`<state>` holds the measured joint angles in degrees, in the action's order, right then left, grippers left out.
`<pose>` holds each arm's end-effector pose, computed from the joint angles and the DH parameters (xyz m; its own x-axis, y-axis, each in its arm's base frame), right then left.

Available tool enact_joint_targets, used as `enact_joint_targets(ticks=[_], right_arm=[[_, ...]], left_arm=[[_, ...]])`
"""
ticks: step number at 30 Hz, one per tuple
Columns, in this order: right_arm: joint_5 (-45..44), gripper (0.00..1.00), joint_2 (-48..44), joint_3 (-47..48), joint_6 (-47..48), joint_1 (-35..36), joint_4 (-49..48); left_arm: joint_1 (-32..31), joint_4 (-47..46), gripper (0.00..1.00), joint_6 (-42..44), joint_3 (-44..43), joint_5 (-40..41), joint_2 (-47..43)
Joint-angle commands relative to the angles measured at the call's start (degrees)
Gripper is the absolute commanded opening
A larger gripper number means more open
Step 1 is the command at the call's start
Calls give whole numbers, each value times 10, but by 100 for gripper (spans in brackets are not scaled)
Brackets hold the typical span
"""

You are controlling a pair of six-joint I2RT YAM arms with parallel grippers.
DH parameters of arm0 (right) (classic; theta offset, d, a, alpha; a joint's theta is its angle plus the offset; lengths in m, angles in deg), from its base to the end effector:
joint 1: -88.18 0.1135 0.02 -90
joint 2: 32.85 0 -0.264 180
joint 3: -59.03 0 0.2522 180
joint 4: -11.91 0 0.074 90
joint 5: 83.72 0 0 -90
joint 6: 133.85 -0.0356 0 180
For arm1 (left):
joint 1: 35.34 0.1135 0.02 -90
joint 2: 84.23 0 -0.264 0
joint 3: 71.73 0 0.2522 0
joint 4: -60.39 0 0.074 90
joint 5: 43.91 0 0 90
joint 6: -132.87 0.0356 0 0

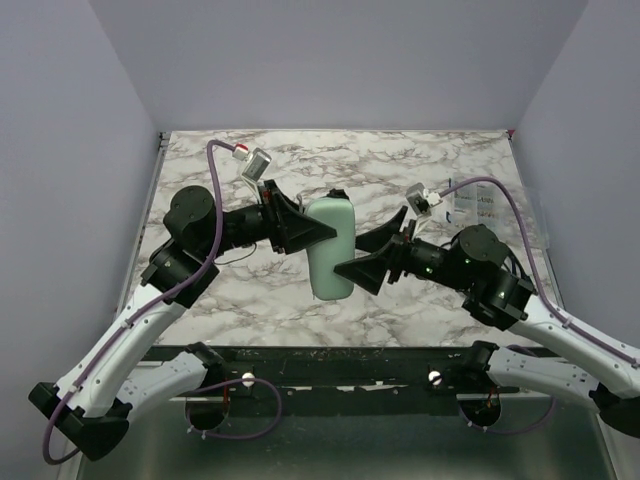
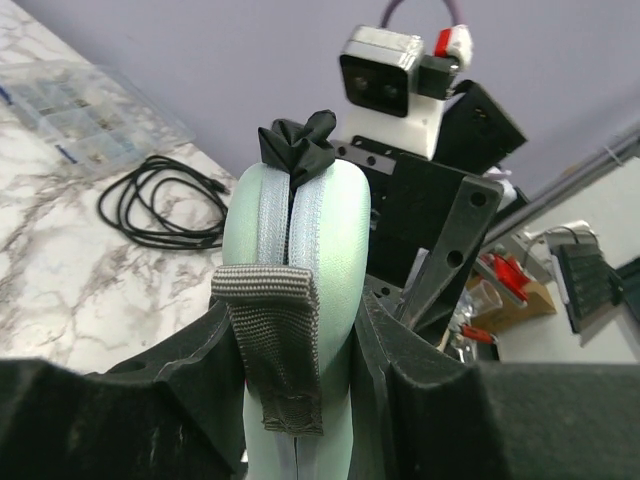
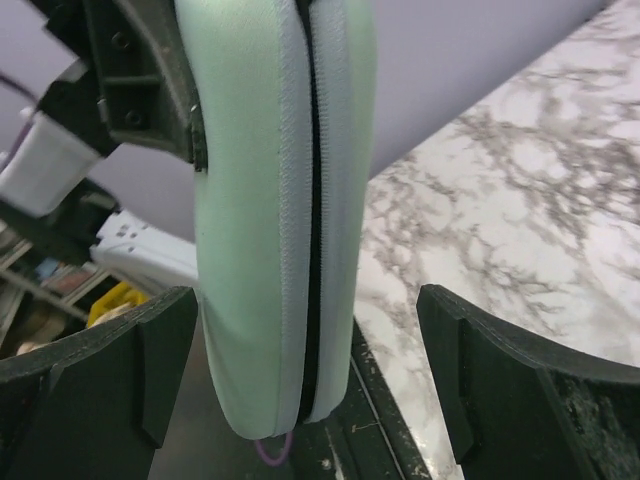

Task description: Open the umbrella

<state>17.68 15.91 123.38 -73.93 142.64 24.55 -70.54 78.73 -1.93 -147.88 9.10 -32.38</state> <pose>0.1092 0.1649 0.3854 -0.4314 0.2413 -0.8693 -0.8045 0.3331 0.4917 0.1418 -0.1263 0.4355 -0.6088 -0.2593 -0.7498 0.7335 0.1762 -0.6565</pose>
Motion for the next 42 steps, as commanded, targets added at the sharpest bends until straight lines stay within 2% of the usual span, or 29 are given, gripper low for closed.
enact_joint_targets(ticks=[1, 8, 11, 13, 15, 18, 19, 21, 22, 23, 24, 26, 27, 31, 38, 42], right_arm=[[175, 100, 8, -35, -32, -4, -134], [189, 100, 35, -35, -44, -4, -170], [187, 92, 44, -39, -53, -4, -188], [185, 80, 47, -43, -57, -4, -195], [178, 61, 48, -47, -61, -4, -195], [168, 26, 45, -52, -67, -4, -192], [163, 23, 44, -53, -69, -4, -188], [150, 19, 39, -55, -71, -4, -182], [138, 14, 35, -56, -72, -4, -175], [125, 7, 32, -54, -73, -3, -161], [104, 1, 30, -50, -73, -4, -146], [60, 1, 23, -40, -78, -4, -107], [50, 1, 23, -35, -77, -4, -90], [8, 1, 37, -4, -85, -4, -19], [-85, 1, 65, 33, -95, -4, 67], [-127, 1, 92, 83, -94, -7, 127]], left_arm=[[5, -109, 0, -53, -28, -85, 5], [5, -160, 0, -77, -32, -112, 14], [5, -173, 0, -84, -28, -112, 18], [5, -175, 0, -83, -24, -109, 18], [5, -169, 0, -78, -20, -100, 14], [5, -138, 0, -59, -20, -86, 10], [5, -124, 2, -50, -23, -81, 9], [5, -97, 27, -35, -27, -69, 7], [5, -87, 43, -26, -29, -63, 5], [5, -73, 65, -16, -30, -56, 2], [5, -56, 77, -5, -32, -43, -1], [6, -17, 97, 21, -34, -12, -10], [6, 0, 99, 32, -33, 3, -16], [8, 46, 99, 66, -28, 32, -29], [18, 22, 99, 58, 65, 113, -98], [19, 83, 99, 110, 63, 134, -115]])
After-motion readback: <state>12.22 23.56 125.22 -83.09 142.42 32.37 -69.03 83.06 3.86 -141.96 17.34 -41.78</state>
